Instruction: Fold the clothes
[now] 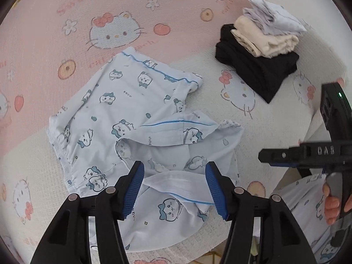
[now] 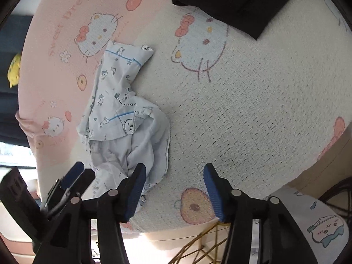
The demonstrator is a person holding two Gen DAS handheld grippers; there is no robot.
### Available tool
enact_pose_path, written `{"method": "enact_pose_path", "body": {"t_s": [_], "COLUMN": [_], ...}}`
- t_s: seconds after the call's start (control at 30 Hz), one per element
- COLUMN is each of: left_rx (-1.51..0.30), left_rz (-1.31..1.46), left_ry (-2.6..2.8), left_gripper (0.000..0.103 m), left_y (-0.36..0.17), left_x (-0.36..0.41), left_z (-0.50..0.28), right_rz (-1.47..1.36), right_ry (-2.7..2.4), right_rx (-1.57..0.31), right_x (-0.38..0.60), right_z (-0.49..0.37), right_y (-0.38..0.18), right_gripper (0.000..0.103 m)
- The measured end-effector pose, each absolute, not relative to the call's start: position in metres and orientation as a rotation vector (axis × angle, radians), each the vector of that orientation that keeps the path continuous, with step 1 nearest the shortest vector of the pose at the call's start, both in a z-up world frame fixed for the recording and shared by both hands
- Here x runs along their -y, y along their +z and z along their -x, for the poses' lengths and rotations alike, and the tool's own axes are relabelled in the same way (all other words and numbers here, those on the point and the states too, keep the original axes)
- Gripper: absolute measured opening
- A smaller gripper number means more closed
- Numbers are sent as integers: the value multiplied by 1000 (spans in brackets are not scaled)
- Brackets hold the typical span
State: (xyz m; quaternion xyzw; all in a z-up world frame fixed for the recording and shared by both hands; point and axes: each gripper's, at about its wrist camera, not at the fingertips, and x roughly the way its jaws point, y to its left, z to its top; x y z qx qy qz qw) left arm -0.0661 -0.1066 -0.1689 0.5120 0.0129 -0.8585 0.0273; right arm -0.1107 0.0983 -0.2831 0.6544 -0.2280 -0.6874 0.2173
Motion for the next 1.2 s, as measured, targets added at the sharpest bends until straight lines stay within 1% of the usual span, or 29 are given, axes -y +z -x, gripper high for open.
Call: {"method": "enact_pose_path", "body": {"t_s": [0.13, 0.23, 0.47, 0.53, 0.6, 0.73, 0.8, 0.9, 1.07, 1.2], "left_rx": [143, 252, 213, 195, 199, 263, 295, 346, 351, 390], "left_rz": [-1568, -1572, -1623, -1641, -1661, -1663, -1661, -1727, -1900, -2028], "left_ry": [-2675, -2693, -2730, -2734, -2744, -2764, -2781, -2800, -2835, -2766], "left_gripper": [55, 55, 55, 55, 55, 55, 55, 55, 55, 55], "left_y": [-168, -170, -181, -187, -191, -193, -193, -198, -213, -229], "left_x": [86, 71, 57, 54, 51, 47, 46, 45, 46, 49], "left_z": [63, 60, 55, 54, 55, 61, 66, 78, 93, 96], "right_rz": [-1838, -1830, -1760, -1759, -1744, -1676, -1656, -1652, -1638, -1616], "right_ry": [-1865, -1894, -1982, -2002, -2016, -2025, -2009, -1981, -1946, -1936], "right_rx": [705, 676, 553, 469, 345, 125, 58, 34, 1, -20], "right_x": [-114, -117, -96, -93, -82, -59, -50, -43, -35, -33], "right_z": [103, 105, 128, 133, 137, 138, 139, 145, 156, 160], "right_y": [-284, -280, -274, -272, -270, -267, -268, -271, -275, -280], "right_gripper": [54, 54, 55, 56, 56, 56, 56, 56, 56, 56]}}
